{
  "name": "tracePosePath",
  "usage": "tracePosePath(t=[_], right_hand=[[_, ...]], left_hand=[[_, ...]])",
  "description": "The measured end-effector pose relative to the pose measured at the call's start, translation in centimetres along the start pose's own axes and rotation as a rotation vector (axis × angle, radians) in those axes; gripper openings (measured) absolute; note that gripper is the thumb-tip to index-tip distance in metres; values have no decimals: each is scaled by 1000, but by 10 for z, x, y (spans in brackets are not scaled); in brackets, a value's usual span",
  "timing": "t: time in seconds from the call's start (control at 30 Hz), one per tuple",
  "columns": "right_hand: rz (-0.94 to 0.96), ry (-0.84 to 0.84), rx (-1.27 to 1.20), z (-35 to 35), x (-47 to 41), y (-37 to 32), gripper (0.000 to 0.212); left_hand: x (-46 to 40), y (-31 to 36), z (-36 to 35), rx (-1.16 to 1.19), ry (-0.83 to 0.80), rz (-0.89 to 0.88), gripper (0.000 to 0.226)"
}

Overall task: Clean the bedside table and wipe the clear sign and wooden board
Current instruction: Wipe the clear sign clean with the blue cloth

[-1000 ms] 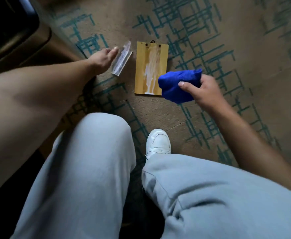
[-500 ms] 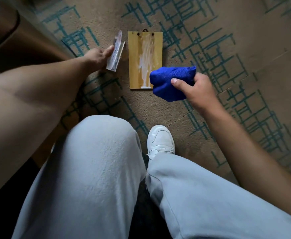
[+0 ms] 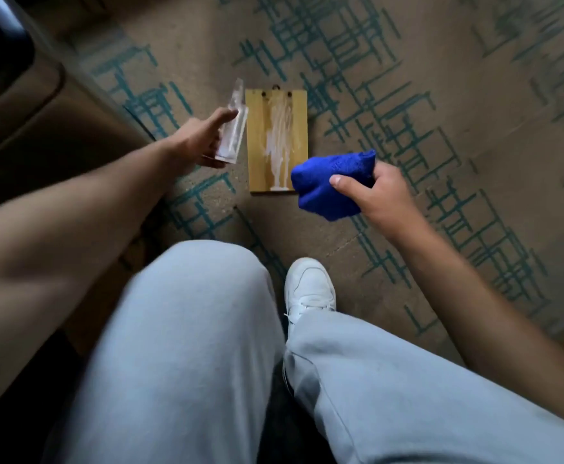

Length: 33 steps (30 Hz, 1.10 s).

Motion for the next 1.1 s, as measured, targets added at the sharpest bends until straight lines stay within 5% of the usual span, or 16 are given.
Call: tracePosePath(t=[0.17, 0.47, 0.67, 0.83, 1.1], right_hand=[[107, -96, 131, 18, 13, -99, 16], [401, 75, 404, 41, 68, -292, 26], [476, 371, 110, 32, 83, -314, 30], [418, 280, 196, 12, 77, -300, 5], [433, 216, 373, -30, 73, -303, 19]], left_hand=[[94, 55, -27, 345, -603, -234, 45], [219, 132, -47, 438, -910, -502, 65], [257, 145, -69, 507, -804, -630, 66], [268, 134, -78, 432, -701, -718, 56], [278, 124, -63, 273, -596, -777, 66]])
Point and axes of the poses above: each hand's wrist, its own x-axis away from the middle knuckle, its own z-axis out of the back of the hand, y = z × x, the point moved 5 cm from there along -x, towards the middle knuckle, and after that the axes turned 10 degrees about -y, right-handed, at the moved point
